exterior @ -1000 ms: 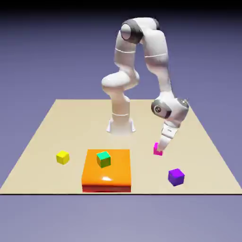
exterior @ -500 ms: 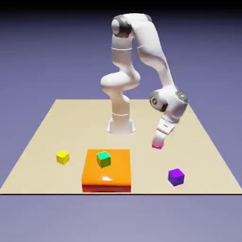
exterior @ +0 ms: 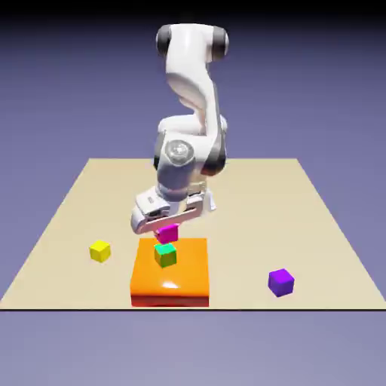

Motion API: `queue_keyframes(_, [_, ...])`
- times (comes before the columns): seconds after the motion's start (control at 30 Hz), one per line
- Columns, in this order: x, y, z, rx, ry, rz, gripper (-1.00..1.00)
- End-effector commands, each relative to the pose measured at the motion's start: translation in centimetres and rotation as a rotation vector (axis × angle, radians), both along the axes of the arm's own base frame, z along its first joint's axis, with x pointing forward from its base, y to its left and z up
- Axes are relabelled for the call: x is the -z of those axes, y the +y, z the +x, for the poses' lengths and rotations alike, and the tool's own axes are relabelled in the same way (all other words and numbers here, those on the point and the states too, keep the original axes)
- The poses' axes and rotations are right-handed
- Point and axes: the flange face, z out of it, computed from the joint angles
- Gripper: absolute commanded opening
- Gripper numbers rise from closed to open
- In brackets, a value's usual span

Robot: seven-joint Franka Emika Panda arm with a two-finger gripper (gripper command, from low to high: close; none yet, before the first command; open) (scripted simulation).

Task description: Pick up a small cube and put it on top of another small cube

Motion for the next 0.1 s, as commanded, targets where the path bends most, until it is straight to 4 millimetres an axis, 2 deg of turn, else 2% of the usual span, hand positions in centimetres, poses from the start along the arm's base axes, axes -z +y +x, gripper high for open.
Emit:
queue_keyframes(0.0, [0.0,0.0,0.0,-0.001,-0.001,-0.002,1.00])
queue_keyframes(0.03, [0.0,0.0,0.0,-0.001,-0.001,-0.002,1.00])
queue_keyframes(0.07, [-1.5,0.2,0.4,-0.001,0.000,-0.003,1.00])
